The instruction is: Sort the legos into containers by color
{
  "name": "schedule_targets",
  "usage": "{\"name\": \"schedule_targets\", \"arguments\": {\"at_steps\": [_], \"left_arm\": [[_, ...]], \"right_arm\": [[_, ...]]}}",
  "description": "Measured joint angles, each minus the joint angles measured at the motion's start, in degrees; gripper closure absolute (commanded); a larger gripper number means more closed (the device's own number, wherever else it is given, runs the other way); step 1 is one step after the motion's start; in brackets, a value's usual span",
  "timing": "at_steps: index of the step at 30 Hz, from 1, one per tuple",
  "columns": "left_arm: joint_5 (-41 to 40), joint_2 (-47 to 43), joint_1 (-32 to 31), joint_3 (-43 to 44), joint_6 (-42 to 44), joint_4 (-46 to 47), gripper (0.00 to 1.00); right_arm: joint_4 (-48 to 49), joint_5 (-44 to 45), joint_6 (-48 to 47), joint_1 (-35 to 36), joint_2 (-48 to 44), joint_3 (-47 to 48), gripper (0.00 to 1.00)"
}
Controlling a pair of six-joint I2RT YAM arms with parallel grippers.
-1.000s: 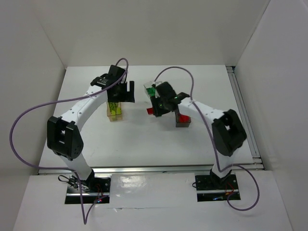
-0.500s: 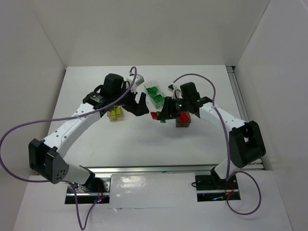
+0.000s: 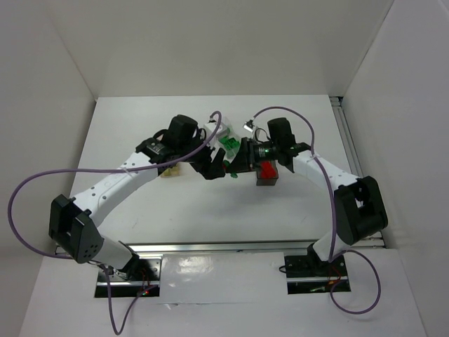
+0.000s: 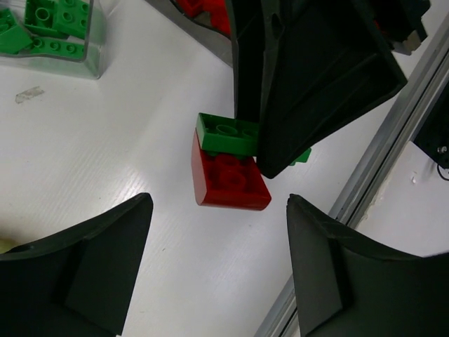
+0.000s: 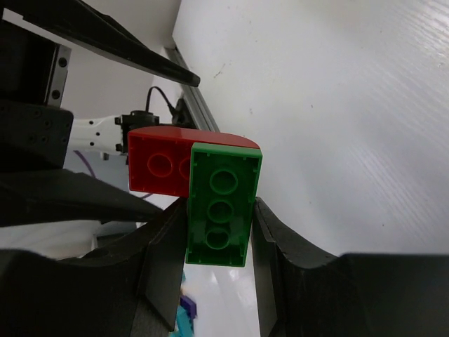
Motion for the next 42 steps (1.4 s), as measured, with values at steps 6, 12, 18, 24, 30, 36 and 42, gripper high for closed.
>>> {"name": "schedule_targets", "arguments": {"at_steps": [6,12,18,24,30,36,42], "left_arm": [[-1.6,0.0,0.0,0.0,0.7,0.2,0.31],[-0.8,0.0,-0.2,0.0,0.7,0.9,0.54],[-0.3,0.0,-0.4,0.0,0.9,1.0,0.97],[-0.5,0.3,-0.3,-0.2,0.5,1.1,1.00],[-2.4,3.5,0.4,-0.7,-0.5,1.3,1.00],[-6.9,10.8,1.7,1.9,-1.2,-2.5,1.00],[-8.9,12.0,4.0,4.0,-2.9,-4.4,1.00]], "right_arm": [[2.0,-2.0,1.0,-0.4,0.0,-0.1,0.74],[3.1,-2.1,1.4,-0.4,0.1,-0.2,0.74],[3.2,-2.3,1.7,-0.7,0.1,-0.2,0.74],[2.7,-2.3,1.4,-1.2,0.4,-0.3,0.74],[1.3,0.3,0.3,-3.6,0.5,0.0,0.74],[0.8,5.0,0.4,-4.9,0.8,2.4,0.74],[0.0,15.8,-0.3,-3.8,8.4,14.7,0.74]]}}
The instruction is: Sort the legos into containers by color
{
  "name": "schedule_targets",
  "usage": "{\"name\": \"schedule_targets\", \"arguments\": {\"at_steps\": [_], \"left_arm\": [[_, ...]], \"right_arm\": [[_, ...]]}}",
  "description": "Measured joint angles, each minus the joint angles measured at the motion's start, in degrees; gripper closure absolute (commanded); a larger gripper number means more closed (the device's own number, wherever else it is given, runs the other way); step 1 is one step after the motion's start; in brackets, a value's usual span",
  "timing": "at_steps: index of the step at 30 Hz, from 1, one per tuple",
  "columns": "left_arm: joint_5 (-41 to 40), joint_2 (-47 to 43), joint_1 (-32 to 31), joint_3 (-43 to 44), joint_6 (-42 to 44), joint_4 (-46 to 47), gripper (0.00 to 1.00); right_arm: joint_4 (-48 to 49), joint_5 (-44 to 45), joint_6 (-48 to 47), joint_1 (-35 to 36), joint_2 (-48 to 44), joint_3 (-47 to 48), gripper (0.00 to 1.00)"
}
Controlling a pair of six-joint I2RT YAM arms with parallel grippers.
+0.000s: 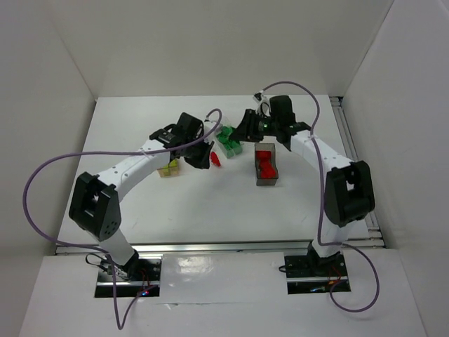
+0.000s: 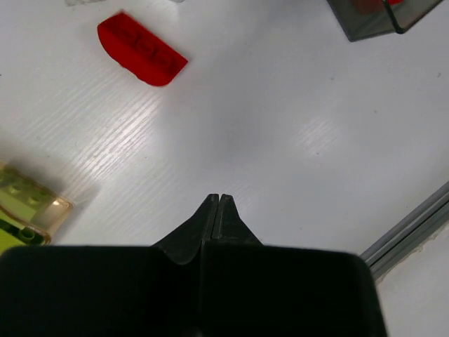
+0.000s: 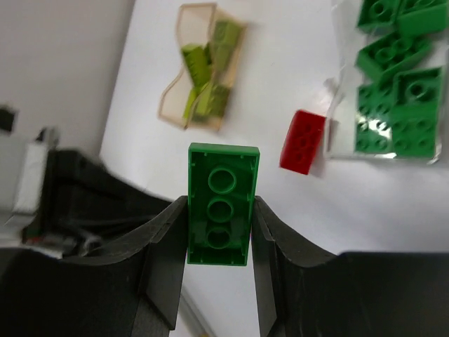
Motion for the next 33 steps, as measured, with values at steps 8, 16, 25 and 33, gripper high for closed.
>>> {"name": "schedule_targets", "arguments": {"at_steps": [8,16,25,33], "left_arm": [[-2.4,-2.4,4.6,-0.2,-4.6,-0.8,1.00],[-5.1,-6.6,10.7,-0.2,-10.1,-1.1,0.63],[-7.0,-8.8,13.7,-0.2,-14.8,-2.9,0.57],[-11.1,-16.5,19.7,-0.2,-19.1,-3.0,0.58]], "right_arm": [[-5.0,14.8,-2.8,3.5,16.3,14.0,0.76],[-12.9,28.5,-5.9,7.6,26.4,26.6,0.20],[-14.4,42.1,-9.2,13.4,25.2,28.1,0.46],[-15.3,44.2,-13.3,22.3,27.7,32.3,0.34]]}}
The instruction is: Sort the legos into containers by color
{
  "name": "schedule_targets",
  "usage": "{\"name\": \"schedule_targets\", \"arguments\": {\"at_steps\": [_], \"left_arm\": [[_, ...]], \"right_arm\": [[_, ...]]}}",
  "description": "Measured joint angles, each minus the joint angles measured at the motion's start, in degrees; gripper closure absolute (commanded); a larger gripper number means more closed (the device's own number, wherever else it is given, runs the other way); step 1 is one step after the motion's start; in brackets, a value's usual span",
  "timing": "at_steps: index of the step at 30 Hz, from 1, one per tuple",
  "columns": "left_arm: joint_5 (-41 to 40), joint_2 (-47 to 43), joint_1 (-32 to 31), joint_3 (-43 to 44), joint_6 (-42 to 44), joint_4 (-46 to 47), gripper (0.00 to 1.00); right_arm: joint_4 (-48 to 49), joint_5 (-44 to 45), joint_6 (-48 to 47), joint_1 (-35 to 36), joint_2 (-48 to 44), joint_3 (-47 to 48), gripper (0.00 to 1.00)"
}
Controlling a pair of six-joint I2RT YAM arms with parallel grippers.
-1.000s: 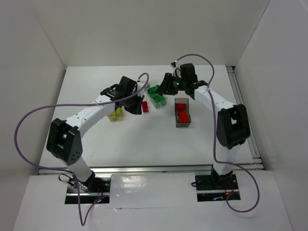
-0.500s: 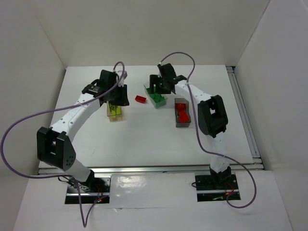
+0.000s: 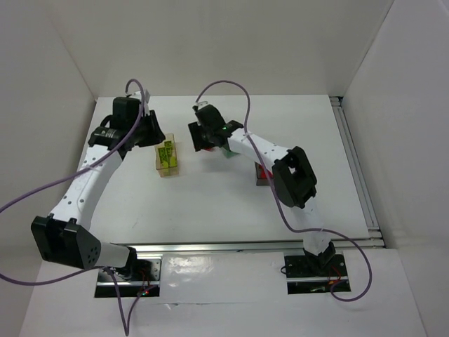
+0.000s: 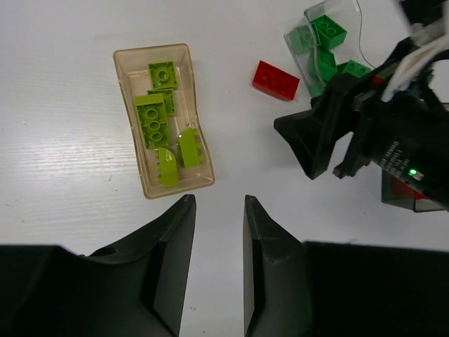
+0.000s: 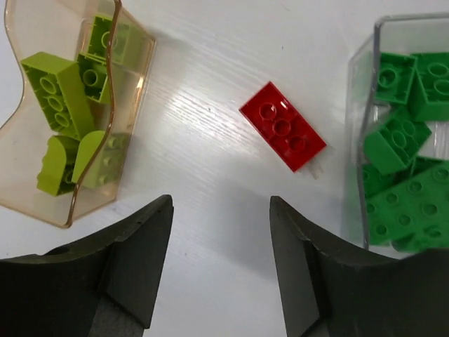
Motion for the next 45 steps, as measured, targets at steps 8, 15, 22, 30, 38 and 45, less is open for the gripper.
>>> {"name": "schedule_targets", "arguments": {"at_steps": [8,15,22,30,38,45], "left_arm": [[0.0,-1.7,2.0,-0.2,-0.2,0.0,0.58],[1.2,-1.7,2.8,-0.6,-0.3,0.0,0.60],[2.8,-0.6,2.8,-0.6,-0.3,0.0,0.60],[2.8,-0.2,2.9,-0.7,-0.3,0.2,0.61],[2.8,1.1,3.3,-0.9,-0.3,0.2,0.61],[3.1,1.6,3.4,-0.9,-0.3,0.2,0.62]], "right_arm": [[-2.7,0.3,-0.1,-0.2,8.6,6.7,0.09],[-5.0,0.1,1.6,-1.6,9.3,5.9,0.08],[-5.0,0.7,1.9,-3.3,12.0,7.9,0.08],[-4.5,1.2,0.3,-3.8,17.1,14.0,0.08],[-3.1,-1.6,-2.3,-3.5,19.5,17.6,0.26],[-2.4,-0.7,-5.1,-1.9,19.7,17.6,0.61]]}}
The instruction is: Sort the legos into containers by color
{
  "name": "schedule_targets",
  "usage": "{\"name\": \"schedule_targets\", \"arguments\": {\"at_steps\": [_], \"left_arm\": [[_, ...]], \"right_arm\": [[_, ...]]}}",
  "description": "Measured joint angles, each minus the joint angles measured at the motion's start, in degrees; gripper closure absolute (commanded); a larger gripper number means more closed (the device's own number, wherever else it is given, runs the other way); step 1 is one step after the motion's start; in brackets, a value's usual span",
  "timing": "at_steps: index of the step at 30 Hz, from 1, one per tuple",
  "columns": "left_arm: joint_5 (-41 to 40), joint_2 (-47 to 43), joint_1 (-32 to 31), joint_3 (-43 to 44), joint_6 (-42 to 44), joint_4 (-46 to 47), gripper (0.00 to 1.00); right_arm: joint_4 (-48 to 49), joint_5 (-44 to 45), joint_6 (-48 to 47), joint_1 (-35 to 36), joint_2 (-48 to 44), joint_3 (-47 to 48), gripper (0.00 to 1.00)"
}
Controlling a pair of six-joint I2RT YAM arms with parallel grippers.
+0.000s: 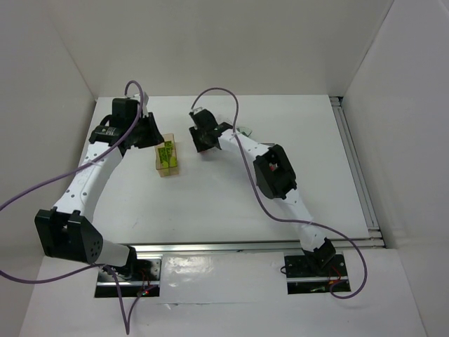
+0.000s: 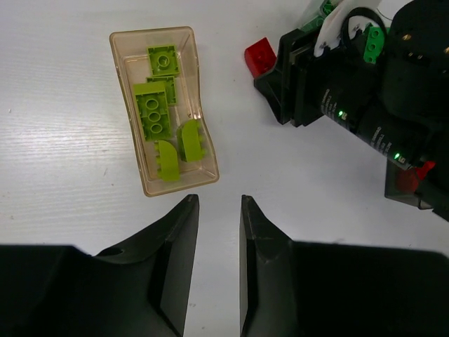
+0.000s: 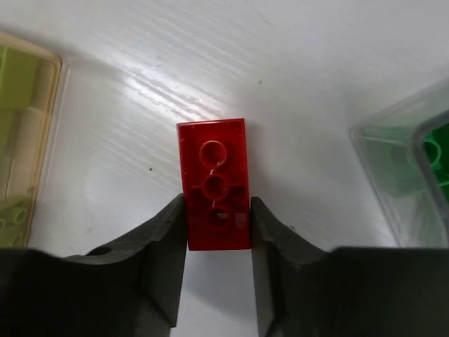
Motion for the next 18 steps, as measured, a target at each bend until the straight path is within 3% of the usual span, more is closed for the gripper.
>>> {"name": "schedule_targets", "arguments": {"at_steps": [3,12,18], "left_arm": [[0.3,0.1,0.0,-0.1,0.0,0.0,0.63],[1.4,0.1,0.0,-0.3,0.0,0.1,0.63],[2.2,0.1,0.0,-0.6,0.0,0.5,0.63]], "right_arm": [[0.7,2.5,-0.4,1.9,-0.1,-0.7,0.74],[1.9,8.6,1.7,5.6,-8.6,-12.5,0.80],[3.6,14.1,5.5,4.5,-28.4,-32.6,0.80]]}}
